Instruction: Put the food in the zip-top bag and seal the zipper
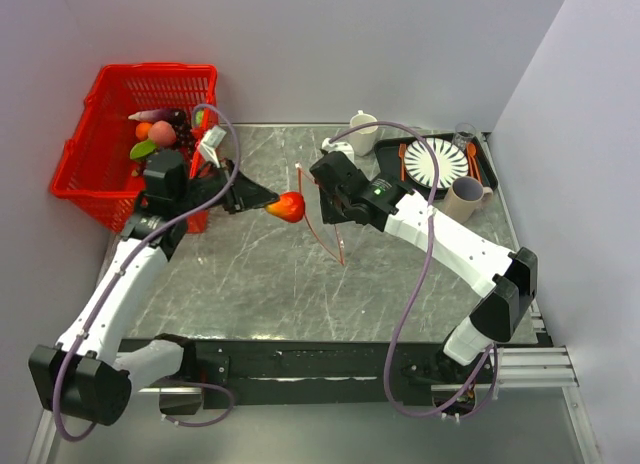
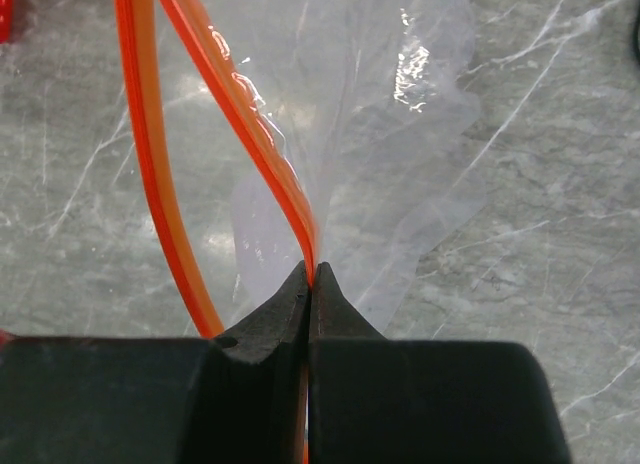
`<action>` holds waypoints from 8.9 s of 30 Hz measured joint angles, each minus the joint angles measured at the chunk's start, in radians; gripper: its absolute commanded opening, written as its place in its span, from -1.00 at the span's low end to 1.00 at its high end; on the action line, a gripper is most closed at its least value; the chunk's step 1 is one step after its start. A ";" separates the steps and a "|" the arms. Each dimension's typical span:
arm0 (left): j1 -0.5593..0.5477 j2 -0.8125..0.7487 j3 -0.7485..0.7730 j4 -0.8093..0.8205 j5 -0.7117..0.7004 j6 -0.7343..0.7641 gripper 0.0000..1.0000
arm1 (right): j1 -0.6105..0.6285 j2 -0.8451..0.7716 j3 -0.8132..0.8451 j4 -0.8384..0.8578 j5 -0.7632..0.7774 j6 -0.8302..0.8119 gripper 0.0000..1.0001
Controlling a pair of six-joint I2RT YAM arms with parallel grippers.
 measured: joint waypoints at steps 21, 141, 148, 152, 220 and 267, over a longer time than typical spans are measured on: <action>-0.261 0.227 0.072 -0.101 -0.483 0.089 -0.99 | -0.011 -0.026 0.006 -0.024 -0.060 0.023 -1.00; 0.544 0.827 0.977 -0.826 -0.867 0.372 -0.40 | -0.204 -0.212 -0.333 0.276 -0.438 0.040 -1.00; 0.546 0.660 1.012 -0.785 -0.695 0.320 -0.42 | -0.204 -0.212 -0.327 0.269 -0.425 0.040 -1.00; 0.541 0.544 0.943 -0.695 -0.548 0.264 -0.41 | -0.204 -0.212 -0.313 0.263 -0.417 0.040 -1.00; -0.464 0.307 0.460 -0.343 -0.879 0.106 0.99 | -0.225 -0.197 -0.251 0.224 -0.325 0.105 -1.00; 0.433 0.237 0.526 -0.538 -1.067 0.275 0.99 | -0.229 -0.247 -0.359 0.335 -0.436 0.032 -1.00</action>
